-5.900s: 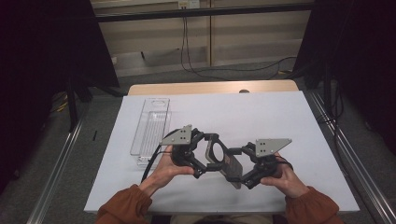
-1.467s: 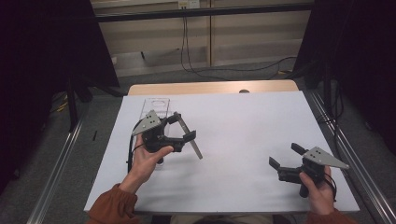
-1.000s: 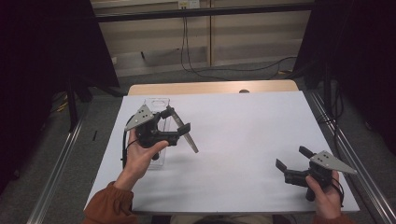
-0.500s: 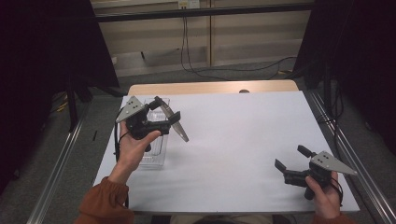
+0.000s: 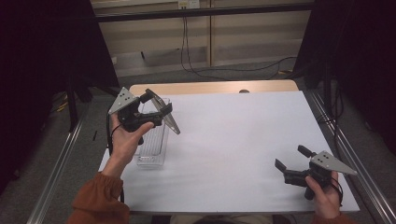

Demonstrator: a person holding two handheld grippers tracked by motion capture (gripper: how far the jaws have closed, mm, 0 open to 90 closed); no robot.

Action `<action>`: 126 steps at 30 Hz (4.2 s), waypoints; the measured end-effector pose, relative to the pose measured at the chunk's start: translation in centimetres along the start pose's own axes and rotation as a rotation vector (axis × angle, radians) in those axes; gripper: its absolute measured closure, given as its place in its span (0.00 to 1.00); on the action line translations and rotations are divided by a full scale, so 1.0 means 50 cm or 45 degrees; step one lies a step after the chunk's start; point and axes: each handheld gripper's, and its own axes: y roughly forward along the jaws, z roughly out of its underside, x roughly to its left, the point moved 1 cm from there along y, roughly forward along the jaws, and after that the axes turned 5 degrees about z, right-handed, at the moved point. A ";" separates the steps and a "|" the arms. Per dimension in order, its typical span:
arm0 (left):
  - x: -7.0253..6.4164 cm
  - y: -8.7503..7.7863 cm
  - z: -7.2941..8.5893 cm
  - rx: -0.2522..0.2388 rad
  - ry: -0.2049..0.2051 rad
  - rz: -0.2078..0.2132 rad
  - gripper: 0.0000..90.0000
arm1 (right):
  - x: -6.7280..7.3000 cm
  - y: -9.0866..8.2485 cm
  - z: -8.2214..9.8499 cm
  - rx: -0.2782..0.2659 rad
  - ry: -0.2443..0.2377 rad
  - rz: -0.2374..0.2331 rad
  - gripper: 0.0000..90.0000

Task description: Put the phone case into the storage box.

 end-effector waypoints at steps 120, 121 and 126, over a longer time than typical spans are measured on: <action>0.260 0.166 0.080 0.271 -0.154 -0.419 0.13 | 0.000 0.002 0.006 0.026 -0.045 -0.015 0.00; 0.259 0.168 0.081 0.271 -0.158 -0.419 0.13 | -0.001 0.003 0.006 0.024 -0.046 -0.012 0.00; 0.258 0.176 0.087 0.276 -0.155 -0.411 0.13 | 0.000 0.002 0.007 0.018 -0.051 -0.010 0.00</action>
